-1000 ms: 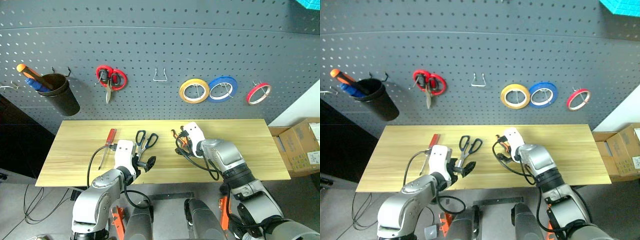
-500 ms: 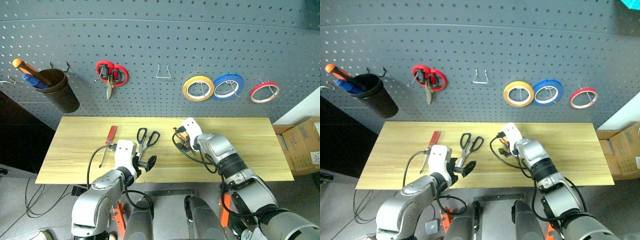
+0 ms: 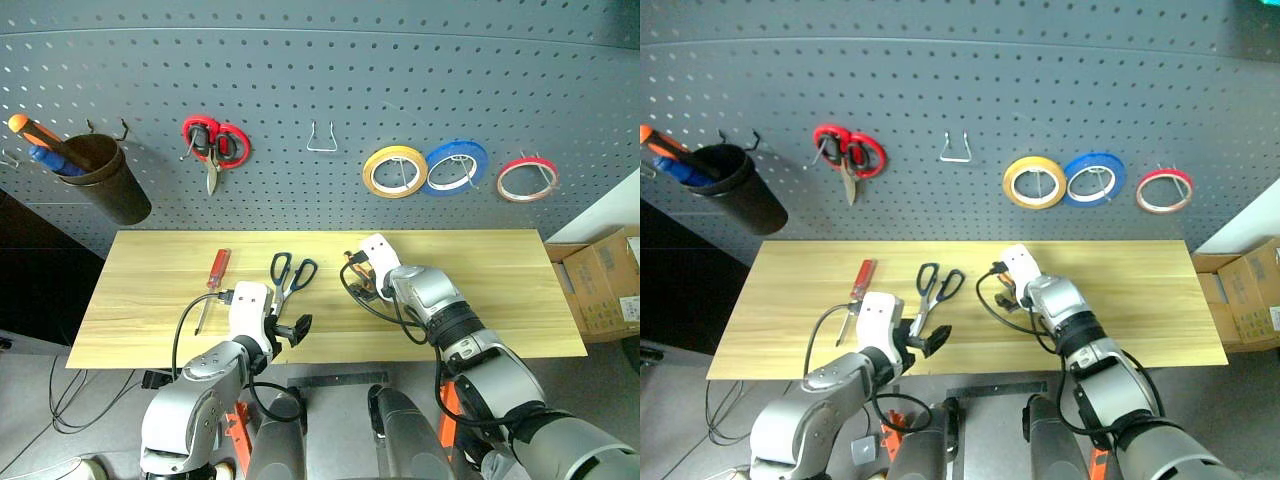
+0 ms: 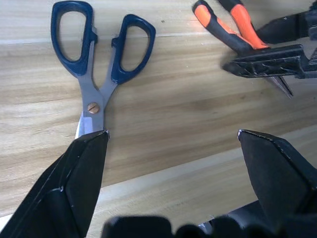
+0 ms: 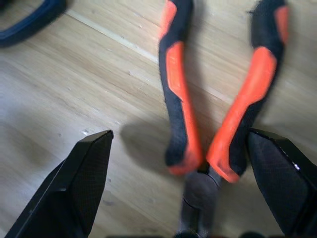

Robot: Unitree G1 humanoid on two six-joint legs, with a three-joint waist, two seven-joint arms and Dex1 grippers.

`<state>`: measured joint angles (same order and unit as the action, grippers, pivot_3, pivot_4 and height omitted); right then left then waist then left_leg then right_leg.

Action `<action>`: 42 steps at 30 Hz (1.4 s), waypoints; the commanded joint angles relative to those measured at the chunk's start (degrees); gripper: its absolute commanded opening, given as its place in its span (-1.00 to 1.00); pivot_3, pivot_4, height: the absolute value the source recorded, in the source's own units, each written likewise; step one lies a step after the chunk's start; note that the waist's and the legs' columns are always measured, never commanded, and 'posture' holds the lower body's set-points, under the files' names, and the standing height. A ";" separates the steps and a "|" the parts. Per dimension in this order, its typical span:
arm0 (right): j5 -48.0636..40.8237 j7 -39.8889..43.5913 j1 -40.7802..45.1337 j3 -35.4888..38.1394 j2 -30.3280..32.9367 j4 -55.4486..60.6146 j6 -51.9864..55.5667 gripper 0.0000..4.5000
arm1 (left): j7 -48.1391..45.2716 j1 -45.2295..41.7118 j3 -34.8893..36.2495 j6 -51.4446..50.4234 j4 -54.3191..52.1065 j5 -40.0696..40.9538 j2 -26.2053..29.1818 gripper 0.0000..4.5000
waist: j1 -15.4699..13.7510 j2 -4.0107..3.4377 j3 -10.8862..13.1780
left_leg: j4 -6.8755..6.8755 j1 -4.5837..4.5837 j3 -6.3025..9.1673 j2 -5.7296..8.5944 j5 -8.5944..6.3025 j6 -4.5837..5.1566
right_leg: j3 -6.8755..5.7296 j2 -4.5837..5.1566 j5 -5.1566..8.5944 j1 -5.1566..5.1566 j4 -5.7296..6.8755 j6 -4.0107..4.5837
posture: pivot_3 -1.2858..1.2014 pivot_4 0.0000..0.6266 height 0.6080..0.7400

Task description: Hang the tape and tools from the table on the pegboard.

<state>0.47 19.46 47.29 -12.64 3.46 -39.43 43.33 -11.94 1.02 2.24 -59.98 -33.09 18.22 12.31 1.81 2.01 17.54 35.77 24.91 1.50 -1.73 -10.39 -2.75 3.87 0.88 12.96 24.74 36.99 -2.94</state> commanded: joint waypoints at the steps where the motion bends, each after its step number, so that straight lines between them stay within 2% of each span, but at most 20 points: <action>1: -0.29 -0.27 -0.53 1.31 -0.82 -3.17 0.23 0.99 | -0.50 0.61 0.15 -0.79 -3.75 1.88 0.18 1.00 | -0.01 0.00 0.00 | 0.00 0.00 0.00 0.00 0.00 0.00 | 0.00 0.00 0.01 0.00 0.00 0.02 | 0.11 0.12 1.00; 2: -0.29 -0.32 -0.58 1.52 -0.92 -3.37 0.32 0.99 | -0.50 0.64 0.24 -0.90 -3.91 2.07 0.15 1.00 | -0.01 0.00 0.00 | 0.01 -0.01 0.00 -0.01 0.00 0.00 | 0.00 0.00 0.02 0.00 0.00 0.03 | 0.11 0.13 1.00; 5: -0.33 -0.38 -1.41 2.12 -0.73 -2.85 1.28 0.75 | -0.32 0.53 0.63 -1.61 -4.68 3.08 -0.17 1.00 | -0.01 -0.01 0.01 | 0.02 -0.01 0.01 -0.01 0.00 0.00 | 0.00 0.00 0.02 -0.01 0.00 0.04 | 0.11 0.13 1.00; 11: -0.12 -0.66 -2.09 2.80 -0.94 -1.65 1.44 -0.16 | -0.16 0.33 0.77 -2.12 -5.13 4.15 -0.37 1.00 | 0.03 -0.01 0.01 | -0.06 -0.01 0.01 -0.01 -0.02 -0.02 | -0.01 0.00 0.06 0.00 -0.08 0.06 | 0.11 0.12 1.00; 12: 0.03 -0.79 -2.14 2.76 -0.96 -1.58 1.21 -0.24 | -0.09 0.17 0.74 -2.05 -4.97 4.29 -0.38 1.00 | 0.05 -0.01 0.01 | -0.09 -0.01 0.00 -0.02 -0.03 -0.04 | 0.00 0.00 0.07 0.02 -0.08 0.06 | 0.11 0.09 1.00; 21: 0.75 0.99 -4.07 1.84 1.21 4.02 1.75 -0.24 | -0.24 -1.99 0.31 -0.33 -3.03 5.03 -0.57 1.00 | 0.01 0.00 0.00 | -0.14 0.01 -0.01 -0.02 -0.05 -0.07 | -0.01 0.00 0.09 0.08 -0.10 0.05 | 0.10 0.00 1.00; 24: -1.76 5.18 -10.95 1.24 5.18 24.76 4.97 -0.24 | -0.89 -4.60 2.79 0.37 -2.45 7.41 -2.37 1.00 | -0.61 0.02 -0.02 | -0.23 0.15 0.03 0.02 -0.05 -0.07 | -0.07 0.03 0.09 0.21 -0.09 -0.08 | 0.10 -0.08 1.00; 26: -3.75 6.15 -15.89 2.13 6.55 38.58 7.23 -0.24 | -2.05 -5.93 4.39 0.85 -3.90 10.58 -3.96 1.00 | -0.82 0.01 -0.01 | -0.21 0.59 0.09 0.08 -0.04 -0.08 | -0.13 0.09 0.00 0.60 -0.04 -0.34 | 0.10 -0.11 1.00; 28: -4.97 5.31 -19.45 3.56 6.83 48.24 7.93 -0.24 | -2.43 -7.31 5.30 1.30 -5.45 12.92 -5.06 1.00 | -0.77 0.01 -0.02 | -0.08 1.09 0.14 0.07 -0.09 -0.17 | -0.19 0.09 -0.03 0.96 -0.04 -0.40 | 0.10 -0.15 1.00; 32: -5.65 4.41 -21.57 3.64 6.81 57.85 4.74 -0.24 | -2.17 -10.03 6.63 2.51 -6.96 15.72 -5.40 1.00 | -0.28 0.04 -0.06 | 0.01 1.10 0.16 0.06 -0.15 -0.28 | -0.21 0.08 -0.02 0.97 0.01 -0.47 | 0.10 -0.24 1.00; 40: -6.76 -0.55 -13.61 5.79 -0.02 56.24 -5.36 -0.24 | 0.08 -13.96 10.65 2.25 -10.68 20.94 -2.84 1.00 | -0.32 0.32 -0.70 | 0.20 1.05 0.18 0.05 -0.08 -0.37 | -0.23 0.04 -0.13 0.89 0.07 -0.51 | 0.13 -0.47 1.00; 42: -6.59 -0.97 -11.24 6.18 -0.75 54.41 -9.23 -0.24 | 1.17 -15.31 11.92 1.86 -11.63 22.45 -2.07 1.00 | -0.62 0.49 -1.29 | 0.19 1.06 0.24 0.05 -0.07 -0.39 | -0.28 0.04 -0.29 0.87 0.06 -0.25 | 0.15 -0.51 1.00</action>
<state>-5.63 19.04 34.09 -7.74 3.21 14.52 38.83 -11.67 -12.92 12.88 -58.34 -40.78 38.38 9.55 1.19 2.50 16.25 35.96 25.97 1.75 -1.68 -10.46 -3.14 3.57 0.92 12.66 25.60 37.04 -3.17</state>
